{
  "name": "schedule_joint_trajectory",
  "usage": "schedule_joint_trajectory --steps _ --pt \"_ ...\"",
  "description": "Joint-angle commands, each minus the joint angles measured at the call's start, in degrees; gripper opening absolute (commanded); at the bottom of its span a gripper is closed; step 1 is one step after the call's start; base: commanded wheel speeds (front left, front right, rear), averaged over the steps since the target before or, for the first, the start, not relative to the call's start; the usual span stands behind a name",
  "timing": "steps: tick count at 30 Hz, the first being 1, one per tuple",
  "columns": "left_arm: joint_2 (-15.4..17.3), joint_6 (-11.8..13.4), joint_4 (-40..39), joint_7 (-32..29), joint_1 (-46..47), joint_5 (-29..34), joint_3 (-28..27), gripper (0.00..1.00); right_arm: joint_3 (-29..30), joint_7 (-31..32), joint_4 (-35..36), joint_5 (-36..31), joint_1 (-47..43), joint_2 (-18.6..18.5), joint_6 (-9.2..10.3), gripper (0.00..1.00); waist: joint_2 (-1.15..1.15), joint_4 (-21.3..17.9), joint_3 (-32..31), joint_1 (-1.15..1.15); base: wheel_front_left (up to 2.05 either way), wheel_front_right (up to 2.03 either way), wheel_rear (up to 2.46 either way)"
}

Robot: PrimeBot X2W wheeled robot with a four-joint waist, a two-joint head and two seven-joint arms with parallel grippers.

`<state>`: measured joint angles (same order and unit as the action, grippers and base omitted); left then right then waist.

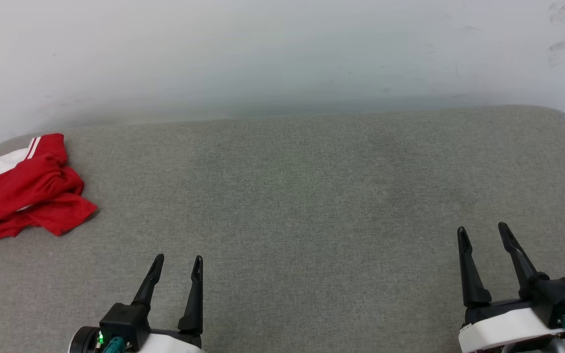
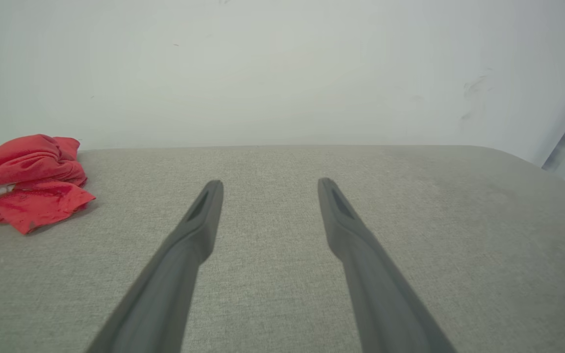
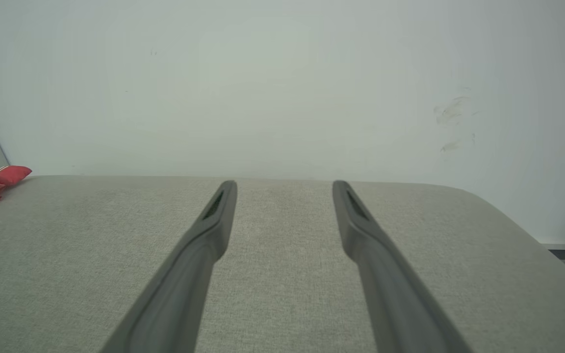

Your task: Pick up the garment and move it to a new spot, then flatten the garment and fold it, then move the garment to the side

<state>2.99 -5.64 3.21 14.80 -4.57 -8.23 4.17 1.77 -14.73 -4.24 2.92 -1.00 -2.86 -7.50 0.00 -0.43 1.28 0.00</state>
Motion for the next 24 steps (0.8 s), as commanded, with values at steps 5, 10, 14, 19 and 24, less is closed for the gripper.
schedule_joint_trajectory --steps 5,10,14,19,24 --pt "-0.1 -0.2 0.4 0.6 -0.5 0.6 0.1 1.00 -0.5 -0.5 -0.4 -1.5 -0.5 0.0 0.02 1.00 0.00 0.3 -0.1 0.00 0.00 0.00 0.00" --pt "-0.2 0.1 0.3 0.5 -0.3 0.0 0.0 1.00 -0.3 -0.5 -0.6 -0.9 -0.8 0.0 0.02 1.00 0.00 0.9 -0.1 0.00 0.00 0.00 0.00" --pt "-0.1 0.5 -0.3 0.5 0.1 0.2 -0.3 1.00 -0.6 -0.5 -0.3 -0.4 -1.0 0.0 0.02 1.00 0.00 2.1 -0.1 0.00 0.00 0.00 0.00" --pt "-0.1 0.8 -0.6 0.5 0.6 0.6 -0.6 1.00 -1.5 -0.5 -0.2 0.0 -1.6 0.0 0.02 1.00 0.00 5.4 -0.2 0.00 0.00 0.00 0.00" --pt "-0.1 1.4 -0.8 0.5 -0.3 0.4 -1.0 1.00 -2.7 -0.5 -0.4 0.2 -1.7 0.0 0.02 1.00 0.00 10.1 -0.7 0.00 0.00 0.00 0.00"
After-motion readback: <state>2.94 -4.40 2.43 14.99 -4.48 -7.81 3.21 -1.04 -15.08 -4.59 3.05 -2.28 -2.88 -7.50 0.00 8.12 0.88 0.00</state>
